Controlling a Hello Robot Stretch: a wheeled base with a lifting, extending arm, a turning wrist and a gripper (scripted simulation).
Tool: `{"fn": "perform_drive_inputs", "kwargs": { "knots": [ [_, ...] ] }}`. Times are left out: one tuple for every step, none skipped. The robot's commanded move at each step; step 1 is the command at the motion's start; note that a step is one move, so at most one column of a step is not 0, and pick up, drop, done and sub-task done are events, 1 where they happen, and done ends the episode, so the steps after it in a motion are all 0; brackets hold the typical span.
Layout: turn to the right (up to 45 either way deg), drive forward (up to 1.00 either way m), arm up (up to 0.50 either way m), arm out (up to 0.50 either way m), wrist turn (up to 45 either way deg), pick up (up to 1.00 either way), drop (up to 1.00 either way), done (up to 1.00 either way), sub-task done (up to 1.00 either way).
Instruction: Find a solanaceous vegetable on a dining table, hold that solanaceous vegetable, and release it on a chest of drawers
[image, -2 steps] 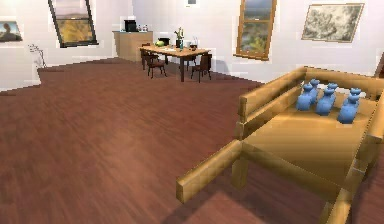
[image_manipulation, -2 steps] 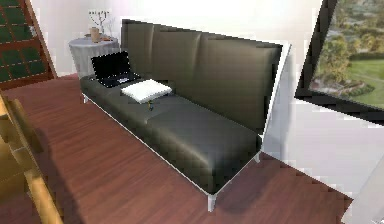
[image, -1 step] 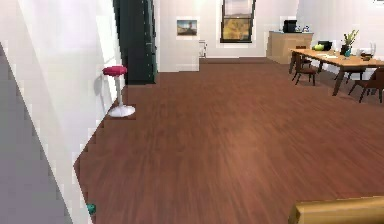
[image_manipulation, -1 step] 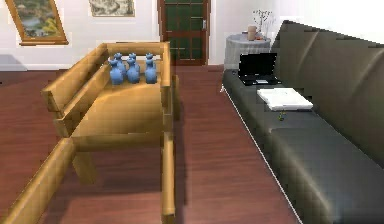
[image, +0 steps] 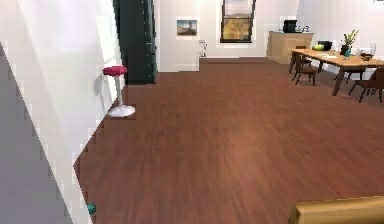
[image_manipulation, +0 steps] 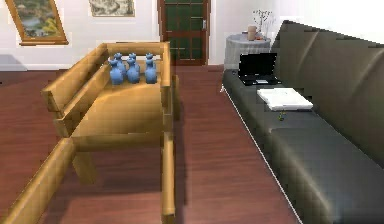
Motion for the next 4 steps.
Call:
{"fn": "perform_drive_inputs", "kwargs": {
  "knots": [
    [45.0,0.00,0.00,0.00,0.0,0.00,0.00,0.00,0.00],
    [45.0,0.00,0.00,0.00,0.0,0.00,0.00,0.00,0.00],
    [45.0,0.00,0.00,0.00,0.0,0.00,0.00,0.00,0.00],
    [39.0,0.00,0.00,0.00,0.0,0.00,0.00,0.00,0.00]
  ]
}}
